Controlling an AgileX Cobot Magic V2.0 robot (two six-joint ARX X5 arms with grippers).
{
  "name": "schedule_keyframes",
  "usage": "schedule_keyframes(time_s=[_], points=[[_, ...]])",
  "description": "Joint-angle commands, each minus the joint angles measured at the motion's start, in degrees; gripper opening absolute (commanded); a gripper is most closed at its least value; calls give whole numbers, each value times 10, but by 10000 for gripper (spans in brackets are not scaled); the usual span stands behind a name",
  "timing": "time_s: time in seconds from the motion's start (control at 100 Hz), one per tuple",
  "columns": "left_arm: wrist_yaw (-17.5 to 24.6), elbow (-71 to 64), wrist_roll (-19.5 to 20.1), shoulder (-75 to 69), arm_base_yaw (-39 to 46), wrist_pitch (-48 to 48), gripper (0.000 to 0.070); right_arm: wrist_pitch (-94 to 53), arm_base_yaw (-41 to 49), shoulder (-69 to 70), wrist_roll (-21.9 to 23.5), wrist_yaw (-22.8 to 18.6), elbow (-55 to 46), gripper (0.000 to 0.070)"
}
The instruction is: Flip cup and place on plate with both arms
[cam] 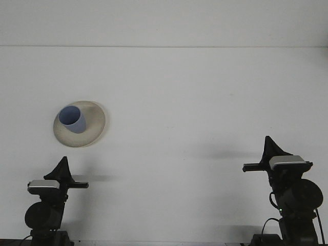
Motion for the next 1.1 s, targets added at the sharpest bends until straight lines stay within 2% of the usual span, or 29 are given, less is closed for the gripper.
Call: schedule_keyframes(time_s=[0.0,0.24,0.38,0.48,0.57,0.73,0.91,1.09], points=[[-2,-12,-1,-1,1,7,15,9,0,2,8,0,4,0],[-2,-12,-1,-1,1,7,15,14,1,1,3,5,4,0],[-2,-12,-1,-1,1,7,15,15,1,1,-53,25,3,0],[-2,-12,-1,-1,1,7,15,22,1,-12,-97,15,-11,0],[-2,-12,-1,-1,1,7,14,49,3,-34,-148,-3,-49,0],[-2,-12,-1,-1,1,7,15,84,7,-109,-192,-7,-142,0],[-2,-12,-1,-1,1,7,15,82,7,-215,-219,0,-236,0],[-2,-12,-1,-1,1,7,15,93,7,-264,-220,9,-297,0]])
